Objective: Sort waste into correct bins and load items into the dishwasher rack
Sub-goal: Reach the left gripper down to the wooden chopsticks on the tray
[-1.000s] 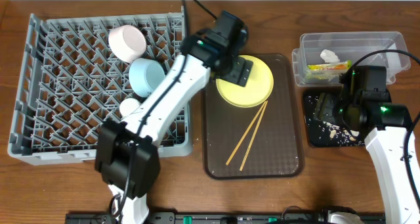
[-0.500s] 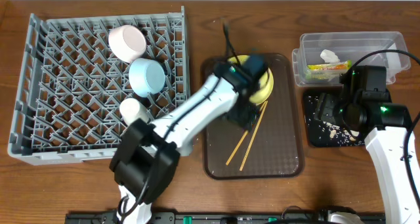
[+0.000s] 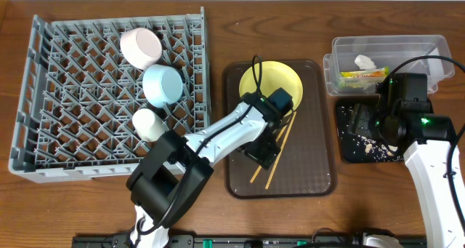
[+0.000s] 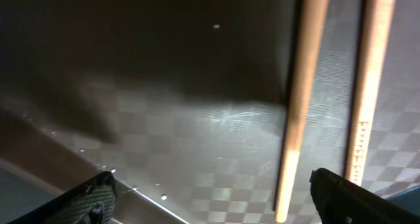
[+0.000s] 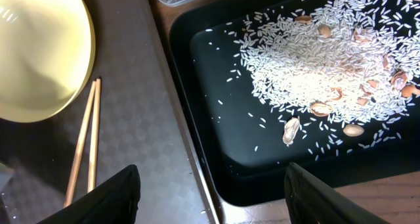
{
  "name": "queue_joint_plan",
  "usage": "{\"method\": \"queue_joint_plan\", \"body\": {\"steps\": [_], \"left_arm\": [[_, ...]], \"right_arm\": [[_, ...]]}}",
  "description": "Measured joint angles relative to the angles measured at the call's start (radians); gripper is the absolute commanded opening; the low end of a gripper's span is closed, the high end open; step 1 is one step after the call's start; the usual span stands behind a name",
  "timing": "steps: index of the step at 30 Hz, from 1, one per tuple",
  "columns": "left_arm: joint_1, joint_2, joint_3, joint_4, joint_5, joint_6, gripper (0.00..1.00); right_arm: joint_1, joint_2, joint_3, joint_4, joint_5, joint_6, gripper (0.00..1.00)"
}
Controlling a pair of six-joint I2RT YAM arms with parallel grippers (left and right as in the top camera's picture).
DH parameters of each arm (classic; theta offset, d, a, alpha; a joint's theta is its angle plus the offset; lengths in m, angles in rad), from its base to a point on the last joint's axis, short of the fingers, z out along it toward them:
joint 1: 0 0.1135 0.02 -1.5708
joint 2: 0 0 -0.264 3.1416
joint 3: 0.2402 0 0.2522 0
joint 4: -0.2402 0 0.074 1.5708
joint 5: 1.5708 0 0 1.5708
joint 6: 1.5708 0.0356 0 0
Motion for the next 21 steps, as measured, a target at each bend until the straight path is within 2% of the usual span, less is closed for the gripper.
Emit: {"method": "queue_joint_plan", "body": {"steps": [10,21], "left_arm": [[-0.079,0.000,0.000,0.055,-0.006,0.000,0.96],[-0.083,0.000,0.000,0.064,-0.067,0.000,0.96]], "right_arm": [[0.000,0.000,0.000,-0.003,0.000,0.000,0.68],[0.000,0.000,0.000,-0.016,-0.001,0.000,0.68]]}}
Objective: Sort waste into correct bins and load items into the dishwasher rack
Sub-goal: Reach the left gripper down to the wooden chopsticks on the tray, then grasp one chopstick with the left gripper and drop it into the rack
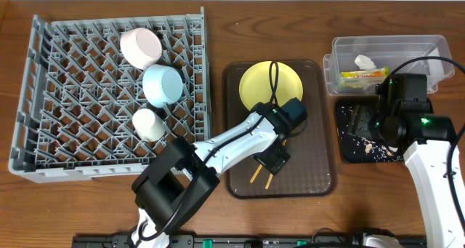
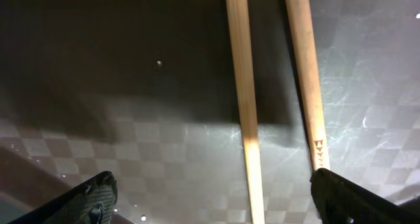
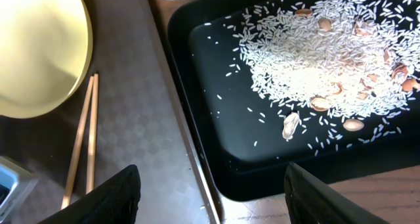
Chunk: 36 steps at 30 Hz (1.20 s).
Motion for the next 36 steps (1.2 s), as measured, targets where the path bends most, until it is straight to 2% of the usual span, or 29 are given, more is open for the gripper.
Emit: {"method": "queue_joint_plan", "body": {"steps": [5,9,15,16,18,26,28,29,32,36], "left_arm": [[0.000,0.000,0.000,0.005,-0.013,-0.003,0.95],[0.000,0.012,0.000,0.025,-0.016,-0.019,0.88],[0.000,0.047,-0.004,0.027,-0.018,-0.035,0.86],[0.000,0.050,-0.004,0.027,-0.017,-0.035,0.76],[0.000,0.051,-0.004,0.027,-0.015,-0.039,0.66],[0.000,0.056,-0.003,0.014,-0.010,-0.040,0.25],[0.000,0.056,-0.003,0.007,-0.011,-0.037,0.19],[0.000,0.057,-0.003,0.002,-0.011,-0.037,0.11],[0.000,0.058,-0.003,-0.011,-0.014,-0.040,0.06],[0.000,0.058,-0.003,-0.021,-0.016,-0.041,0.06]], "right_arm": [[0.000,0.000,0.000,-0.009,-0.011,0.000,0.68],[0.000,0.000,0.000,-0.018,-0.031,0.000,0.68],[0.000,0.000,0.000,-0.034,-0.040,0.000,0.68],[0.000,0.000,0.000,-0.035,-0.040,0.000,0.68],[0.000,0.000,0.000,-0.040,-0.042,0.000,0.68],[0.000,0.000,0.000,-0.042,-0.042,0.000,0.68],[0.000,0.000,0.000,-0.042,-0.042,0.000,0.68],[0.000,0.000,0.000,-0.042,-0.042,0.000,0.68],[0.000,0.000,0.000,-0.042,-0.042,0.000,0.68],[0.000,0.000,0.000,-0.042,-0.042,0.000,0.68]]}}
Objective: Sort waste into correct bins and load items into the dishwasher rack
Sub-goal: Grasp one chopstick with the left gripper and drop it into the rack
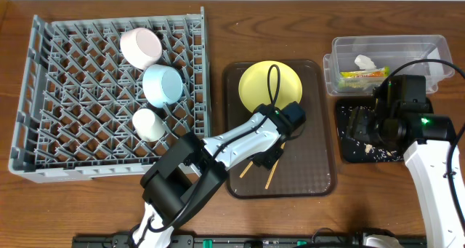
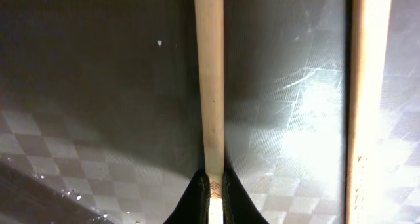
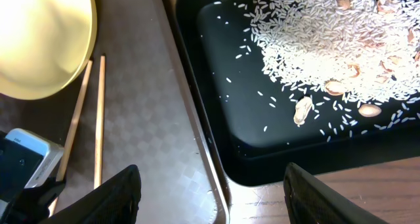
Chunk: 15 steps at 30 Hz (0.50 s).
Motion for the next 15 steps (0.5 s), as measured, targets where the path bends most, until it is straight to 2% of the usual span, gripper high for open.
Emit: {"method": "queue_joint_plan", "body": {"steps": [15], "left_arm": [[0.000,-0.043,-0.002,-0.088,-0.029,0.001,0.06]], "right_arm": [[0.000,0.000,0.000,0.000,0.000,-0.010,0.68]]}}
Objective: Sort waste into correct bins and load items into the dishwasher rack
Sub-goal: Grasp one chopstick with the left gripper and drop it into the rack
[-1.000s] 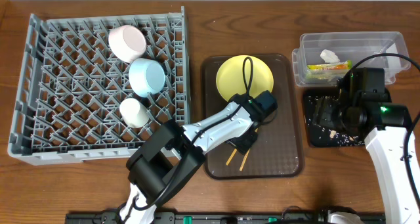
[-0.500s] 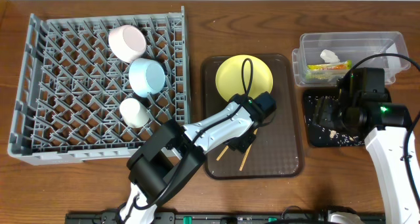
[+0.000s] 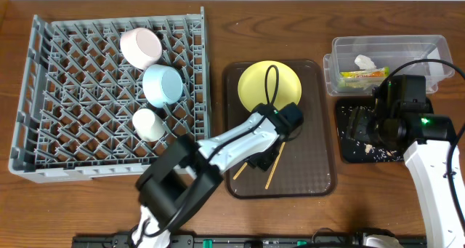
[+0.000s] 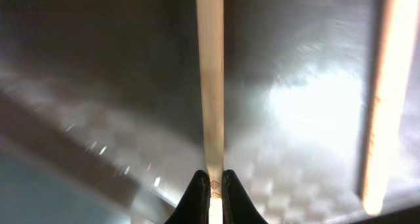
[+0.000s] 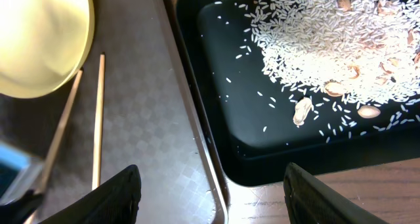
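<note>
My left gripper [image 4: 210, 188] is shut on the end of one wooden chopstick [image 4: 210, 86] over the brown tray [image 3: 312, 168]. In the overhead view that chopstick [image 3: 238, 172] slants toward the tray's front left. The second chopstick [image 3: 273, 168] lies loose on the tray to its right. A yellow plate [image 3: 269, 86] sits at the tray's back. My right gripper [image 5: 213, 198] stands open with nothing in it, above the gap between the tray and the black bin [image 5: 216, 86] of rice and nut shells.
The grey dishwasher rack [image 3: 73, 95] at the left holds a pink cup [image 3: 140, 46], a blue cup [image 3: 161, 84] and a white cup [image 3: 148, 124]. A clear bin [image 3: 385, 48] with wrappers stands at the back right, behind the black bin.
My left gripper, still shut on the chopstick, has shifted a little toward the tray's front left. The held chopstick now angles away from the loose one. My right arm has stayed put.
My left gripper was open low over the tray, left of the two chopsticks. Then it stood open over them. Then it was shut on the left chopstick's end. Now that chopstick has swung away from its partner. My right gripper stayed open by the black bin.
</note>
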{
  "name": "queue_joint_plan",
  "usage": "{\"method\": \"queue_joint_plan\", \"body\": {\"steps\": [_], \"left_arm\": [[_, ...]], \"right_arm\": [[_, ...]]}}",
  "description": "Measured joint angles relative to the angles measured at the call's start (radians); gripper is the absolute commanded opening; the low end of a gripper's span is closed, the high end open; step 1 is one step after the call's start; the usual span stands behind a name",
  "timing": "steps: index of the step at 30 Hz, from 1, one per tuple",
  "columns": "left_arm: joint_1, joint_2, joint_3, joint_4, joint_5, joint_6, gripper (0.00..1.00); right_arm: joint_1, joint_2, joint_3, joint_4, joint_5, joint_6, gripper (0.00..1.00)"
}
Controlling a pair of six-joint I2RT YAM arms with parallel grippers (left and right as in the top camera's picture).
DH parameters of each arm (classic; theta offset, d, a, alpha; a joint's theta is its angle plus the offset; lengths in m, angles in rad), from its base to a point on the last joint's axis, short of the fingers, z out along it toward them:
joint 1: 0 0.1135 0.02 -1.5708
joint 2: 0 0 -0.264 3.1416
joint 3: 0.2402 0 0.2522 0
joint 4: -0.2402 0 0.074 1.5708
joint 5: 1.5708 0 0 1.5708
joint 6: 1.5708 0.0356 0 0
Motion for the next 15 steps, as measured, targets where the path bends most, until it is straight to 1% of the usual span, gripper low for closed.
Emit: {"method": "queue_joint_plan", "body": {"steps": [10,15], "left_arm": [[0.010,-0.289,0.000,-0.015,-0.033,0.004,0.06],[0.078,-0.360,0.000,-0.023,-0.084,0.006,0.06]], "right_arm": [[0.000,0.000,0.000,0.000,0.000,-0.006,0.68],[0.000,0.000,0.000,-0.001,0.001,-0.007,0.68]]}}
